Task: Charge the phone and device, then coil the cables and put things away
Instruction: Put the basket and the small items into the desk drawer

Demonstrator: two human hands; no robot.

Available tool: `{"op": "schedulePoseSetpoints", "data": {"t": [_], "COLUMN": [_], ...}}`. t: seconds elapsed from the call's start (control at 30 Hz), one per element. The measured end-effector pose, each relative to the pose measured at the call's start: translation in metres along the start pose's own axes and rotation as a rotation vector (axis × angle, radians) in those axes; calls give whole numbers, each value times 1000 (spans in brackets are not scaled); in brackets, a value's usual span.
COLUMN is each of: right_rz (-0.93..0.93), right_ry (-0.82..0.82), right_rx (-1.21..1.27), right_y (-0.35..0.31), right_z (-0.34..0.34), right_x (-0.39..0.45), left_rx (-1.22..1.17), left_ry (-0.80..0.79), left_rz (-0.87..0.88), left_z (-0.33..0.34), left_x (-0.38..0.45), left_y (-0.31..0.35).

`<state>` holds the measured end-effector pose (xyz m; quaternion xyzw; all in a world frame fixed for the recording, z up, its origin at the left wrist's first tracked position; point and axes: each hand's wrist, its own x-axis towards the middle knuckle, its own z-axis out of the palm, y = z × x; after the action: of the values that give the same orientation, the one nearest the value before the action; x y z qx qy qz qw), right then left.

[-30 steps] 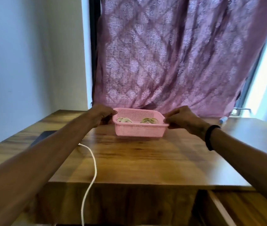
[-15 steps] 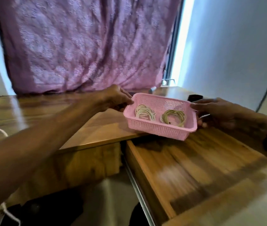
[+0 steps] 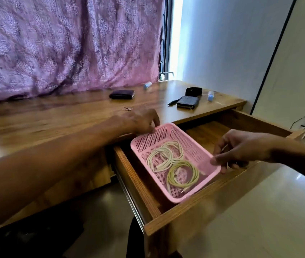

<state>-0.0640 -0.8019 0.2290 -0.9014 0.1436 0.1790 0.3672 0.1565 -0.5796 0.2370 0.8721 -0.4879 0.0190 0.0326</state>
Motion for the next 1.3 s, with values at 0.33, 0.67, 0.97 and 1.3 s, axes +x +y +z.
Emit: {"op": "schedulePoseSetpoints", "data": {"t": [0.33, 0.67, 0.97, 1.3], "right_rz": [17, -34, -353, -250], "right_ry": [-15, -181, 463, 678], "right_rx": [-395, -567, -372, -48], "right_y": [-14, -32, -89, -152], "right_z": [30, 23, -14, -9], "right_x": [29, 45, 132, 286], "left_rx": [338, 214, -32, -439], "left_ry": [18, 64, 576, 786], "left_rz": [74, 70, -139, -611], "left_z": [32, 47, 28, 53], "left_x": [-11, -13, 27, 60], "left_y": [20, 7, -63, -166]}}
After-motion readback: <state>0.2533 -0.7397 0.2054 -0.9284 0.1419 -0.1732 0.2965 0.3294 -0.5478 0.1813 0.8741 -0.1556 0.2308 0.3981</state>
